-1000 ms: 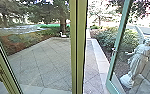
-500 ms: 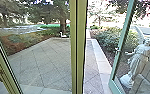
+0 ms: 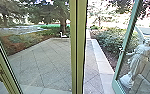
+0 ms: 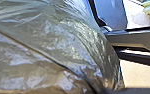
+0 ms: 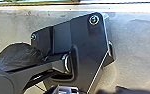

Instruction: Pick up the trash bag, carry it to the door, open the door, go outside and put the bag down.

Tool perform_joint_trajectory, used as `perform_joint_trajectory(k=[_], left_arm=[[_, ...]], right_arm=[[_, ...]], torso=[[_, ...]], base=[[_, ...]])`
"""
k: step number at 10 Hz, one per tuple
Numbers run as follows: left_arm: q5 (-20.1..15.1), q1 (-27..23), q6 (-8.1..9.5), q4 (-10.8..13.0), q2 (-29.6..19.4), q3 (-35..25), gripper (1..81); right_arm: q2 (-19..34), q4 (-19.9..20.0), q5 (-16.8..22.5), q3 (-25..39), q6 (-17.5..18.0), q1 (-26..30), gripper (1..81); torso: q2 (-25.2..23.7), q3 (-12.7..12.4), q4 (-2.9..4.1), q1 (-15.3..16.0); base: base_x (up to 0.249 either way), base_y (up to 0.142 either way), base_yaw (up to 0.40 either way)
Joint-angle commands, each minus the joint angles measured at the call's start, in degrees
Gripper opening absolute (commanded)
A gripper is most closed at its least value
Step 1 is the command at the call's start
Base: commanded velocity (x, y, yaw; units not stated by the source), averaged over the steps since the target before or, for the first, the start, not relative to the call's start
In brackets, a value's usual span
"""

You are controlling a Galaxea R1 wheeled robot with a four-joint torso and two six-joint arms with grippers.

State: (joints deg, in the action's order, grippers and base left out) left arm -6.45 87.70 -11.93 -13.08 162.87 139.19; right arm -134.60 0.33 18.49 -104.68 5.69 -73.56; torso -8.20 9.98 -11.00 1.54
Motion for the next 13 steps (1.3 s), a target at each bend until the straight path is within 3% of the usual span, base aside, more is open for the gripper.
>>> perform_joint_trajectory(k=[1, 3, 4, 7, 8, 9, 10, 11, 12, 13], left_arm=[[-4.27, -2.49, -0.37, 1.57, 0.01, -0.50, 1.0], [-4.19, -2.84, -0.37, 2.01, 0.01, -0.41, 1.0], [-4.19, -3.10, -0.37, 2.01, 0.10, -0.15, 1.0], [-4.19, -4.33, -0.37, 2.09, 0.27, 0.38, 1.0], [-4.27, -4.59, -0.37, 2.09, 0.45, 0.38, 1.0], [-4.27, -4.77, -0.46, 2.09, 0.45, 0.47, 1.0], [-4.27, -4.95, -0.46, 2.18, 0.53, 0.73, 1.0], [-4.27, -5.03, -0.46, 2.18, 0.62, 1.17, 1.0], [-4.19, -5.04, -0.46, 2.18, 1.06, 2.14, 1.0], [-4.19, -5.12, -0.63, 2.09, 1.85, 3.63, 1.0]], right_arm=[[-6.06, 4.86, 0.67, -5.79, -4.20, -3.31, 81.1], [-12.38, 4.59, -0.65, -12.10, -4.20, -5.06, 81.1], [-14.06, 4.51, -0.65, -14.31, -4.20, -5.25, 81.1], [-23.46, 4.86, -3.20, -28.37, -4.37, -6.83, 81.1], [-25.84, 4.86, -3.29, -31.36, -4.37, -6.83, 81.1], [-27.42, 5.21, -3.29, -33.30, -4.37, -7.09, 81.1], [-28.03, 5.47, -3.38, -33.48, -4.37, -7.18, 81.1], [-28.30, 5.56, -3.38, -33.12, -4.29, -7.17, 81.1], [-28.74, 5.47, -3.38, -32.95, -4.20, -7.44, 81.1], [-29.62, 5.12, -3.38, -33.65, -4.02, -7.44, 81.1]], torso=[[0.00, 0.00, 0.00, 0.00], [0.00, -11.44, 0.00, 0.00], [0.00, -0.59, 0.00, 0.00], [-0.06, -3.28, 0.00, -0.09], [-0.06, -3.48, 5.62, -0.09], [-0.09, -3.39, 5.68, -0.11], [-0.09, -3.37, 6.19, -0.11], [-0.11, -3.37, 7.56, -0.11], [-0.11, -3.37, 3.80, -0.11], [-0.11, -3.37, 5.55, -0.11]], base=[[0.000, 0.000, 0.000], [0.000, 0.000, 0.000], [0.000, 0.000, 0.000], [0.000, 0.000, 0.000], [0.000, 0.000, 0.000], [0.000, 0.000, 0.000], [0.000, 0.000, 0.000], [0.000, 0.000, 0.000], [0.000, 0.000, 0.000], [0.000, 0.000, 0.000]])
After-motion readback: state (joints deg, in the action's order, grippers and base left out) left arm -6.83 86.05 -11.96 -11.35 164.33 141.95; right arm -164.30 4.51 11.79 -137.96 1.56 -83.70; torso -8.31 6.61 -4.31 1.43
